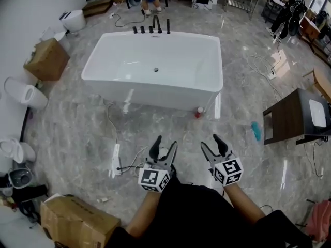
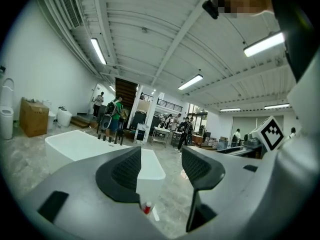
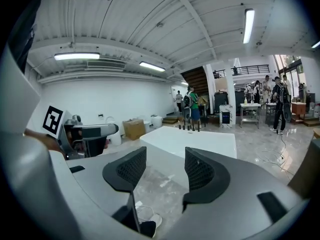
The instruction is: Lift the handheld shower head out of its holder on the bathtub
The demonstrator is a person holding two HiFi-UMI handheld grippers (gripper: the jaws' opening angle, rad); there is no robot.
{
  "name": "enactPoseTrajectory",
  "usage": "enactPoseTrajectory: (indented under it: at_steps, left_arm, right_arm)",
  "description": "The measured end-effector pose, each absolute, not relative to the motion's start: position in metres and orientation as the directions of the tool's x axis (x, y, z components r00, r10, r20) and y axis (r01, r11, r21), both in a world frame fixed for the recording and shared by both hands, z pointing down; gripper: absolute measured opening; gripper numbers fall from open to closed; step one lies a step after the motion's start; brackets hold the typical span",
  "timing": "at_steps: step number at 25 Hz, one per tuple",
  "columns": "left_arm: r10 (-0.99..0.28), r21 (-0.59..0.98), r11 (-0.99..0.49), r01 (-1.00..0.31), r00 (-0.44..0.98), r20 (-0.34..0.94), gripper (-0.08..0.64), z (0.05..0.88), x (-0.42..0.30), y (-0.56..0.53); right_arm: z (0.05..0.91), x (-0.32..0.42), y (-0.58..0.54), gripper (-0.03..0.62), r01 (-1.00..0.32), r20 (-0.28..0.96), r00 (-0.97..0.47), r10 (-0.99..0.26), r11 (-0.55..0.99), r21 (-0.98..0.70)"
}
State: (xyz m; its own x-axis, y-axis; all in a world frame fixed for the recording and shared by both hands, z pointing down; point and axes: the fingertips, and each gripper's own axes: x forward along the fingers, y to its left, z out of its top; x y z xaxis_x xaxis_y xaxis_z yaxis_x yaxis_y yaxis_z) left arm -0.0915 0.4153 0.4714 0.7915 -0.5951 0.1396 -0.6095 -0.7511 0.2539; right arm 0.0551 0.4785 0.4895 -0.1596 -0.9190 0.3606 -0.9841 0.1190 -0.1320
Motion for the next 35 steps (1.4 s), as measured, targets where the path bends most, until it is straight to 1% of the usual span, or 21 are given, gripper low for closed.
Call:
enactPoseTrajectory:
  at_steps: [10, 19, 29, 35]
  left_arm:
    - [-0.564, 0.259, -0.780, -0.569, 0.820, 0.101, 0.233, 0.449, -0.092, 0.284]
    - [-0.540, 0.261, -0.797, -0.544, 0.836, 0.096, 0.239, 0.450, -0.104, 0.202]
    - [-0.534, 0.283, -0.799, -0.531, 0.842, 0.072, 0.239, 0.455, -0.133, 0.150]
    - [-0.579, 0.295, -0.770, -0.566, 0.814, 0.052, 0.238, 0.460, -0.155, 0.139]
  right_arm:
    - [0.473, 0.059, 0.348, 0.210, -0.990, 0.378, -0.123, -0.917, 0.086, -0.112]
    - [0.474, 0.044, 0.264, 0.210, -0.993, 0.388, -0.105, -0.916, 0.074, -0.094]
    - [0.480, 0.006, 0.197, 0.210, -0.992, 0.408, -0.123, -0.904, 0.101, -0.076]
    - [0.483, 0.001, 0.187, 0.210, -0.993, 0.418, -0.115, -0.901, 0.102, -0.054]
